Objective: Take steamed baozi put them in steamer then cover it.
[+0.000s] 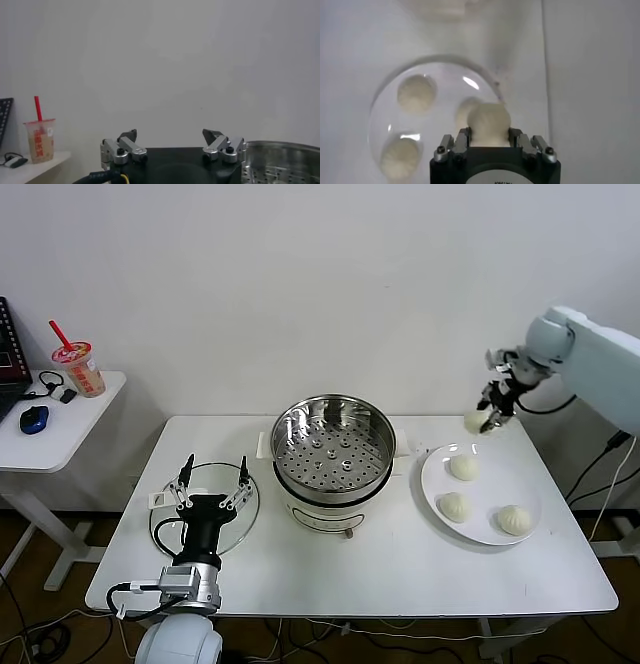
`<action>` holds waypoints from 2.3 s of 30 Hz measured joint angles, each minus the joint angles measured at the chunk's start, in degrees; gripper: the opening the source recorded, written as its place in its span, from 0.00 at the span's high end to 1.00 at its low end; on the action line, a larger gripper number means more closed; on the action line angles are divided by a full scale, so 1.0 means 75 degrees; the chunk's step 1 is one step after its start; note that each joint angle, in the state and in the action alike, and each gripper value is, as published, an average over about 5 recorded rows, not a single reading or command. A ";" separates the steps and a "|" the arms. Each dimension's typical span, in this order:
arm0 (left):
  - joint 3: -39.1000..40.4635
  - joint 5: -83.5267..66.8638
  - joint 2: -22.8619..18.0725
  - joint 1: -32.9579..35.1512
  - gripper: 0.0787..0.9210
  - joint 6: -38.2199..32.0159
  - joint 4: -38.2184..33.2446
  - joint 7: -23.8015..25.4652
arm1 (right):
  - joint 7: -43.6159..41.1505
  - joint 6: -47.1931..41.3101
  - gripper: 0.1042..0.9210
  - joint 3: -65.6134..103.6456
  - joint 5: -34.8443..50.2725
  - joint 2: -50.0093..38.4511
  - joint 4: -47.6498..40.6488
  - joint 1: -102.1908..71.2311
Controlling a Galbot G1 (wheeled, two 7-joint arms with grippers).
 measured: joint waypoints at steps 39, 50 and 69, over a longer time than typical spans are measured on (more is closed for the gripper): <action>-0.0018 0.0190 0.0006 0.0272 0.12 -0.0043 0.0123 0.0043 | 0.0306 0.0302 0.43 0.4760 -0.3608 0.0607 -0.2408 -0.3405; -0.0014 0.0198 -0.0006 0.0230 0.12 -0.0033 0.0144 0.0041 | 0.0389 0.0478 0.17 0.5002 -0.3853 0.0700 -0.2527 -0.3556; 0.0040 0.0231 -0.0061 0.0198 0.12 0.0013 0.0054 0.0093 | 0.0253 0.0932 0.12 0.4819 -0.2904 -0.0433 -0.1101 -0.3293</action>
